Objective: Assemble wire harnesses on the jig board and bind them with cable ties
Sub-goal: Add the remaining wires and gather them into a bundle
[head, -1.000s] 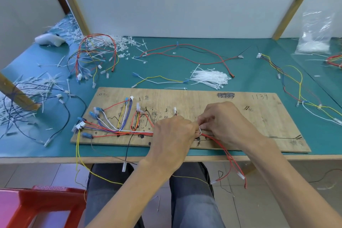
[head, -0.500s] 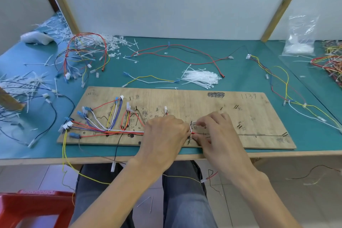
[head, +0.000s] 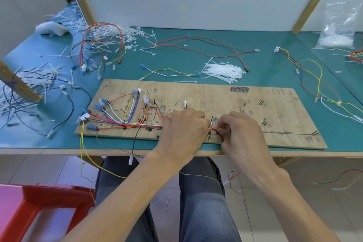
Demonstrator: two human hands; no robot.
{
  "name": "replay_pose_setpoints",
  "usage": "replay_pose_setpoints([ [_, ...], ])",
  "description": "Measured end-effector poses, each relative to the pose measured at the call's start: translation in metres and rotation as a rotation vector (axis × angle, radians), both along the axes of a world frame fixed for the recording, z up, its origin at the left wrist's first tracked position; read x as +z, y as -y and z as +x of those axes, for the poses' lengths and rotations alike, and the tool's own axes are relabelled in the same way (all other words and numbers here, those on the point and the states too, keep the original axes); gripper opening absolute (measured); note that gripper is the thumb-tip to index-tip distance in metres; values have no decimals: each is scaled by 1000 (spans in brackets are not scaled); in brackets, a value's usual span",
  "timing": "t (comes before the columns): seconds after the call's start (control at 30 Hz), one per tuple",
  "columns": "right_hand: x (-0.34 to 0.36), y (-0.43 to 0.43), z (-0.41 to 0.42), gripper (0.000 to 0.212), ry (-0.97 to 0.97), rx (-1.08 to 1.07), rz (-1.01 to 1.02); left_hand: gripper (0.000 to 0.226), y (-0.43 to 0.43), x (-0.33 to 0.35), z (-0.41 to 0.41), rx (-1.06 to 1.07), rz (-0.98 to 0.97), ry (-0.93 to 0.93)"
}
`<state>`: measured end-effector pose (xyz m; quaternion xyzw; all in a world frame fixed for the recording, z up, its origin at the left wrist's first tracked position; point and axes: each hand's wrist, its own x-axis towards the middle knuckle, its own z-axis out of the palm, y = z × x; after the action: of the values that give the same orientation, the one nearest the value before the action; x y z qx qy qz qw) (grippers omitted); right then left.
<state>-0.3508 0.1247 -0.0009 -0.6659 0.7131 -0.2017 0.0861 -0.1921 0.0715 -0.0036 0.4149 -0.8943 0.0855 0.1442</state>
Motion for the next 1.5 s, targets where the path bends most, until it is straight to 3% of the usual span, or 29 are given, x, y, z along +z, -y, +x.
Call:
replay_pose_setpoints([
  [0.3, 5, 0, -4, 16, -41, -23, -4, 30, -3, 3, 0, 1, 30, -29],
  [0.43, 12, 9, -21, 6, 100, -1, -46, 28, -4, 1, 0, 23, 64, -15],
  [0.53, 10, 26, -25, 23, 94, 62, -88, 31, -4, 1, -1, 41, 68, -36],
  [0.67, 11, 42, -19, 17, 61, 161, -5, 32, -5, 0, -2, 46, 58, -25],
  [0.83, 7, 33, -24, 17, -15, 214, -94, 30, -7, -1, -2, 47, 47, -48],
  [1.03, -7, 23, -21, 14, 33, 181, -216, 17, -11, -3, -2, 69, 30, -62],
  [1.33, -13, 13, -19, 18, 0, 153, -206, 24, -25, -11, 22, 23, 72, -200],
  [1.5, -20, -2, -16, 29, -52, 114, -192, 29, -25, -9, 81, 244, -102, -430],
])
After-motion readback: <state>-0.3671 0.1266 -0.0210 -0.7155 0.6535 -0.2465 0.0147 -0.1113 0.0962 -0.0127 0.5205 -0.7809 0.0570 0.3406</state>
